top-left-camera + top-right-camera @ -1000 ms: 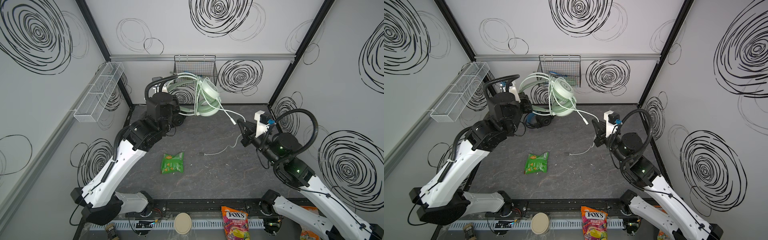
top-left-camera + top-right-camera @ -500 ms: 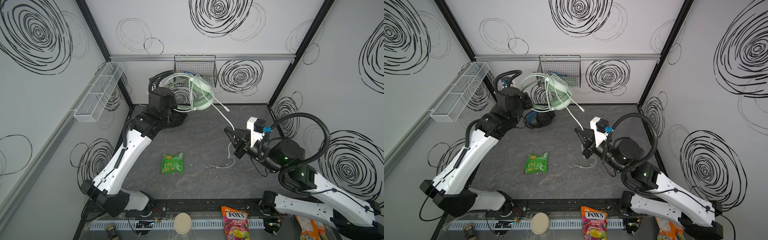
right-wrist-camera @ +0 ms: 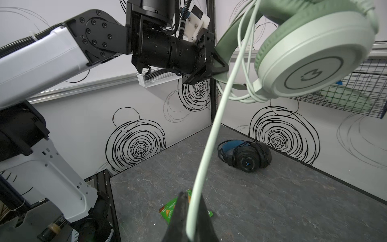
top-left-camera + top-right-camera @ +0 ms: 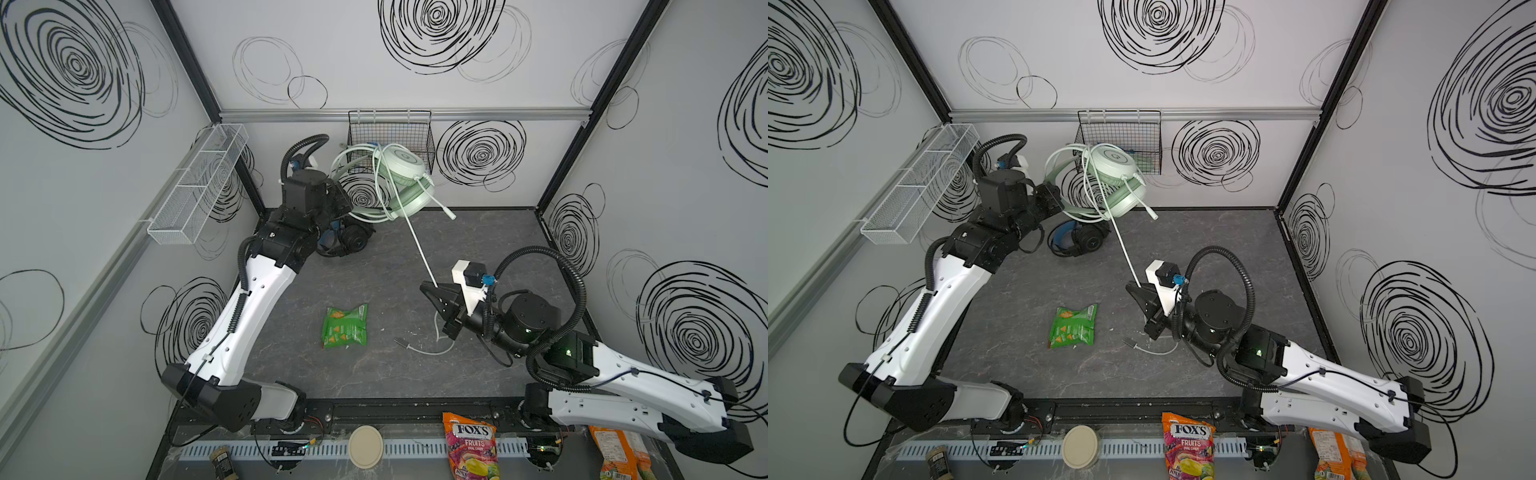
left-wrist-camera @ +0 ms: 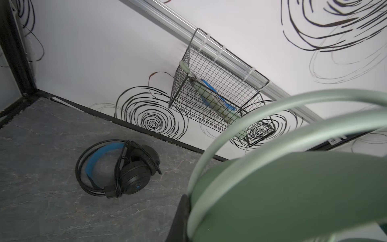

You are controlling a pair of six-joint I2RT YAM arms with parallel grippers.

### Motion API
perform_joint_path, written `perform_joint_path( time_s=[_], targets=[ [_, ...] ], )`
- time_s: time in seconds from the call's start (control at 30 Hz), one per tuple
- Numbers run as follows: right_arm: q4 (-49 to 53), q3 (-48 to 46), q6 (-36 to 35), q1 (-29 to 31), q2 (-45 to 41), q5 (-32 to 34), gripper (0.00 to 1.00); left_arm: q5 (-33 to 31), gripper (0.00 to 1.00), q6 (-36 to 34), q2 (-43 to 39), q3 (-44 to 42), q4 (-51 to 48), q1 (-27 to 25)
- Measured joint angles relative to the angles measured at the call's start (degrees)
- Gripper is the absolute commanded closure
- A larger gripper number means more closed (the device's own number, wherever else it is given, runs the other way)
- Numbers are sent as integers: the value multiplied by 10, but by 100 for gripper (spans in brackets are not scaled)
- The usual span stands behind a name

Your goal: Wrap the headphones

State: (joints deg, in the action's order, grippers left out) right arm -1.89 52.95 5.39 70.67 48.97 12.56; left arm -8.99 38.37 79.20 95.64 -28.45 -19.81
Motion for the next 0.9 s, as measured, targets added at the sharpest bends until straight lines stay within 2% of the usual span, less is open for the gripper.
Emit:
perform_joint_path(
  time_s=[0.2,0.4,0.77,0.9],
  targets=[
    [-20,-6,3,-2,12,-14,96,62,100,46,-12,-3,25,-4],
    [-34,-24,19,-39,5,-29,94,106,100,78,-33,-5,29,-19],
    [-61,-65,59,-153,-12,-84,96,130,100,89,-91,0,10,-123],
    [-71,-65,59,-171,2,-96,96,139,100,70,-87,19,-23,-128]
  ],
)
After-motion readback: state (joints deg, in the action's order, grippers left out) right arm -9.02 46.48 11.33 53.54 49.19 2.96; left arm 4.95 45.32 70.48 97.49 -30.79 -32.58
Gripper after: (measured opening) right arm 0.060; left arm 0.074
